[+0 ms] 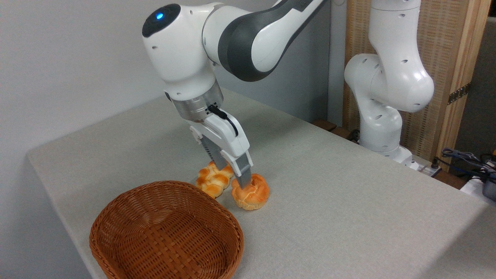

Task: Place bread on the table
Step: 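Lower the round roll onto the table and open the gripper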

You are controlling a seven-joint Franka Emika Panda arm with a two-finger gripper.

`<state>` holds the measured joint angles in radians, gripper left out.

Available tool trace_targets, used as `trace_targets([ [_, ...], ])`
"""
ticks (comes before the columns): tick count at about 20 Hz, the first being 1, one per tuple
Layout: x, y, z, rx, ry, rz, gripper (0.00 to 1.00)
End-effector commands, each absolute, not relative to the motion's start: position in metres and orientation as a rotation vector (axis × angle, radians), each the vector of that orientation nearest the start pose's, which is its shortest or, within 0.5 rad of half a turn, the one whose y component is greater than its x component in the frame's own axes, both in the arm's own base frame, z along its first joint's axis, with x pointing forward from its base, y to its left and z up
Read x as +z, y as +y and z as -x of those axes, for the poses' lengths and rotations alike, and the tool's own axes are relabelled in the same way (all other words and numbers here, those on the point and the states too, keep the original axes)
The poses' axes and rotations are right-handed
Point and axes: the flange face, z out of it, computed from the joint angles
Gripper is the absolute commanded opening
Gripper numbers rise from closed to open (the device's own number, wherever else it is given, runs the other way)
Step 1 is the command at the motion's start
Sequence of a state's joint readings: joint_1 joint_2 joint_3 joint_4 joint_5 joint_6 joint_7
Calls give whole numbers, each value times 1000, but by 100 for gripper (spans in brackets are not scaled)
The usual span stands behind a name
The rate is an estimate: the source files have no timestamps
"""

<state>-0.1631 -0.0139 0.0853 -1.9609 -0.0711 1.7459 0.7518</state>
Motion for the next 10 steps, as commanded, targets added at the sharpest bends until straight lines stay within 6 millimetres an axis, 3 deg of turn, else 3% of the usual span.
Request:
trace_targets([
  [1,505,-45,-544,42,1279,2951,100],
  [5,533,-48,-560,-181,1256,2894,100],
  [7,542,-50,-560,-227,1253,2882,100],
  [10,572,-50,-563,-318,1244,2855,100],
])
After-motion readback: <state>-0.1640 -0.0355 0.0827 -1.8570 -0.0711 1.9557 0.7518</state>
